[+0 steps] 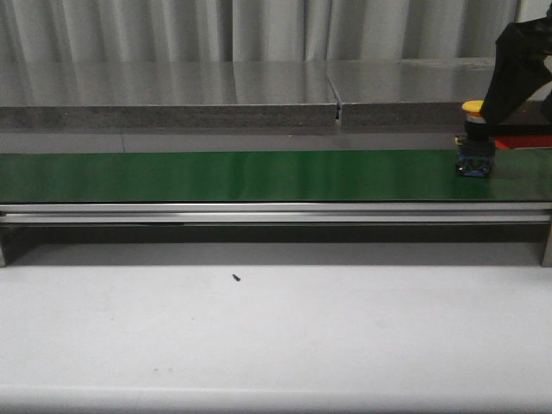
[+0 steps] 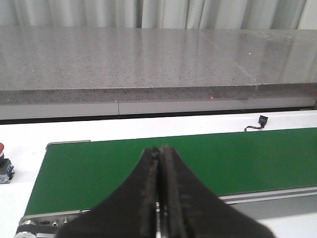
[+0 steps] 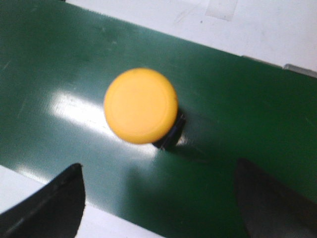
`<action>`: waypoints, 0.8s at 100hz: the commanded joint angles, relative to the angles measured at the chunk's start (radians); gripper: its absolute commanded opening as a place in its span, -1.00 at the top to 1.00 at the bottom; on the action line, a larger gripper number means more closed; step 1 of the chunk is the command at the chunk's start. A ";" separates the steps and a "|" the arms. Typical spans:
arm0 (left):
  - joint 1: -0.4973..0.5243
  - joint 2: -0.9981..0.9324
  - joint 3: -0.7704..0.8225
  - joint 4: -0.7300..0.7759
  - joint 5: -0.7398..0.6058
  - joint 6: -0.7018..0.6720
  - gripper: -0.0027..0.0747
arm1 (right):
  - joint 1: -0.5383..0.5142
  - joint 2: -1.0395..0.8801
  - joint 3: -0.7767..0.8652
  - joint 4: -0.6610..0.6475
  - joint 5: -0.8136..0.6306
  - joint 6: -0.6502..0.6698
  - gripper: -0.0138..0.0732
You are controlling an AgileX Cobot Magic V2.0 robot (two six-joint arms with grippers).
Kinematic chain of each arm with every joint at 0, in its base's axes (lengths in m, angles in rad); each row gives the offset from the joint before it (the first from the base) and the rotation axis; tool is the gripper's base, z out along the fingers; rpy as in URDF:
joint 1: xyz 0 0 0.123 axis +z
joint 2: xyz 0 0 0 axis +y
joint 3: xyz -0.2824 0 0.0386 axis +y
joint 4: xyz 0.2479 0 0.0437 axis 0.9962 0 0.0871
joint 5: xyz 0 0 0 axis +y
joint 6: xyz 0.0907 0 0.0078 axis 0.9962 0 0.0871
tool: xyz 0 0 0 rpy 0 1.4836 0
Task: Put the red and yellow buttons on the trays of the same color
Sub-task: 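Grasp the yellow button at the belt end with the right gripper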
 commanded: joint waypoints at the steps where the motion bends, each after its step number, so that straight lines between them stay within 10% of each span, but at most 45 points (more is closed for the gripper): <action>1: -0.008 0.001 -0.026 -0.029 -0.045 -0.005 0.98 | 0.001 -0.012 -0.062 0.013 -0.044 -0.011 -0.70; 29: -0.008 0.001 -0.026 -0.029 -0.045 -0.005 0.98 | 0.001 0.066 -0.132 0.013 -0.053 -0.011 -0.65; 56: -0.008 0.001 -0.026 -0.029 -0.045 -0.005 0.98 | -0.003 0.067 -0.132 0.011 -0.048 -0.009 0.56; 80: -0.008 0.001 -0.026 -0.029 -0.045 -0.005 0.98 | -0.005 -0.004 -0.128 -0.063 0.014 0.038 0.60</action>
